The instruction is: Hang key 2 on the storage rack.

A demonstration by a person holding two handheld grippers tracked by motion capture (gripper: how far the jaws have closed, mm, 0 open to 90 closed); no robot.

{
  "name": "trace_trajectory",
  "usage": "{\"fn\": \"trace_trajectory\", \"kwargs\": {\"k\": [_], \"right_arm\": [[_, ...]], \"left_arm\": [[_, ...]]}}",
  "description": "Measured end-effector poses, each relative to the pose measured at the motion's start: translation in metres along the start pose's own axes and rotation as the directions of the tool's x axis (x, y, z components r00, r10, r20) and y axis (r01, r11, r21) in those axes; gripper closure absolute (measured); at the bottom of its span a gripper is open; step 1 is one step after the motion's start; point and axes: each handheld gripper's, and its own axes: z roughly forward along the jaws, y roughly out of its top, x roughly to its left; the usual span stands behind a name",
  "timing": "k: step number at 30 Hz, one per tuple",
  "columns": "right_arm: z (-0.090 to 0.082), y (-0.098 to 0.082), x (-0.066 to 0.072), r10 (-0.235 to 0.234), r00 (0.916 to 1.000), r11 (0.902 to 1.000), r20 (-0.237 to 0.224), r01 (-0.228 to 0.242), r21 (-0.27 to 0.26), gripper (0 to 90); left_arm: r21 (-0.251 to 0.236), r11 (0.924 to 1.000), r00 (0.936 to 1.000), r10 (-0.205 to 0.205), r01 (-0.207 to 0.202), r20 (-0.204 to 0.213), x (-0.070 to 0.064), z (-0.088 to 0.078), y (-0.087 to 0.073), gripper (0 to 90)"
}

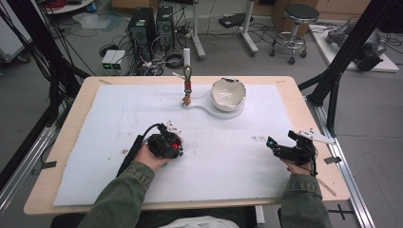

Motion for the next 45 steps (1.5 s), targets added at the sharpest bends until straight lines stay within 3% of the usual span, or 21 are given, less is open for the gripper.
{"fn": "trace_trajectory", "kwargs": {"k": [23, 24, 25, 28, 36, 45], "right_arm": [[-0.001, 0.000, 0.000, 0.008, 1.0000, 1.0000, -0.001, -0.008, 0.002, 0.9], [0.000, 0.000, 0.000, 0.005, 1.0000, 1.0000, 0.000, -0.005, -0.001, 0.9], [0.000, 0.000, 0.000, 0.003, 1.0000, 1.0000, 0.000, -0.003, -0.001, 0.9], [-0.001, 0.000, 0.000, 0.006, 1.0000, 1.0000, 0.000, -0.006, -0.002, 0.9], [-0.001, 0.000, 0.000, 0.006, 1.0000, 1.0000, -0.001, -0.006, 0.002, 0.9], [-0.001, 0.000, 0.000, 0.008, 1.0000, 1.0000, -0.002, -0.008, 0.001, 0.9]], "left_arm": [[-0.031, 0.9991, 0.9996, 0.027, -0.027, -0.005, -0.002, -0.008, 0.000, 60.9], [-0.072, 0.9974, 0.9990, 0.008, -0.005, 0.044, 0.000, -0.011, -0.001, 70.1], [-0.081, 0.9967, 0.9999, 0.000, 0.002, 0.015, -0.001, -0.014, 0.001, 77.6], [-0.061, 0.9981, 0.9999, 0.009, -0.008, 0.012, 0.001, -0.012, -0.001, 78.0], [-0.073, 0.9974, 0.9997, 0.002, 0.000, 0.026, 0.002, -0.015, -0.004, 78.3], [-0.098, 0.9950, 0.9990, -0.019, 0.023, 0.040, 0.010, -0.029, -0.004, 78.4]]}}
